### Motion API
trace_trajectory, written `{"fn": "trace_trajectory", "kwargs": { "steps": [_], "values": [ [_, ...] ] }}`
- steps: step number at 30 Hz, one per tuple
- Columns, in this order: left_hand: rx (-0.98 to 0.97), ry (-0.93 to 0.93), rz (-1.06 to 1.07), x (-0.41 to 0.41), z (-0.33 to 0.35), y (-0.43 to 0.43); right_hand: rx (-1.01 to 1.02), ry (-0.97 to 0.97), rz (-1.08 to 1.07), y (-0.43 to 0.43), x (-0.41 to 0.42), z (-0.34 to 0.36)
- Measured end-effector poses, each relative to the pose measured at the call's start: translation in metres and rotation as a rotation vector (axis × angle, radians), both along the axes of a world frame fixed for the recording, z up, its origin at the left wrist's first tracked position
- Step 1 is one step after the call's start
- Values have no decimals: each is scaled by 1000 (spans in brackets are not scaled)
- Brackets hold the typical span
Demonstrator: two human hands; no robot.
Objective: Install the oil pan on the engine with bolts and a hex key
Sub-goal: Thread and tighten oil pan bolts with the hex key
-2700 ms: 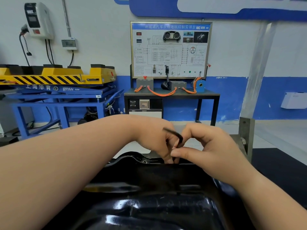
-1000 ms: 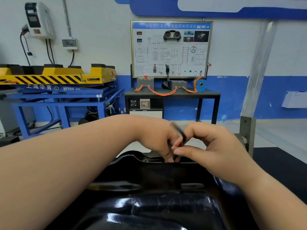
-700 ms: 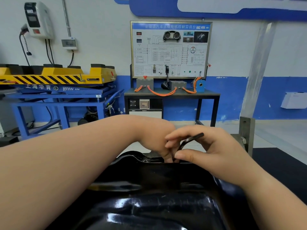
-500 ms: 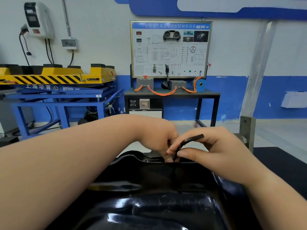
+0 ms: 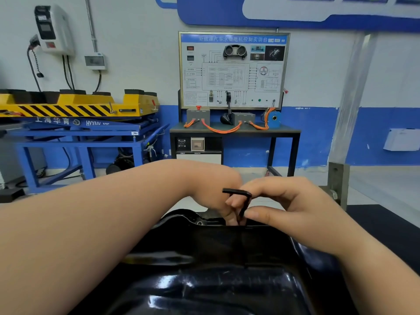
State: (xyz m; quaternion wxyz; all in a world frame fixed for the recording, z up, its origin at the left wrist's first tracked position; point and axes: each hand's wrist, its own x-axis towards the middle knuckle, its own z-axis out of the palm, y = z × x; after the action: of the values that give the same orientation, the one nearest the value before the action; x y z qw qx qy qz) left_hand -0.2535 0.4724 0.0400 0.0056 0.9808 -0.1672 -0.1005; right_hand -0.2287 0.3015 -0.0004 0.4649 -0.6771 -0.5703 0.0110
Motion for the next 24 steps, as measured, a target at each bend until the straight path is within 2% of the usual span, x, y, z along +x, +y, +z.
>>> {"fn": "trace_trajectory", "kwargs": {
  "steps": [6,15,24],
  "values": [
    [-26,-2,5,3,-1,2,16,-66,-32,0,-1,1],
    [-50,-37,10,5,-3,3,52,-307,-133,5,-4,0],
    [-83,-34,28,0,-2,0,26,-270,-108,5,-2,-2]
  ]
}}
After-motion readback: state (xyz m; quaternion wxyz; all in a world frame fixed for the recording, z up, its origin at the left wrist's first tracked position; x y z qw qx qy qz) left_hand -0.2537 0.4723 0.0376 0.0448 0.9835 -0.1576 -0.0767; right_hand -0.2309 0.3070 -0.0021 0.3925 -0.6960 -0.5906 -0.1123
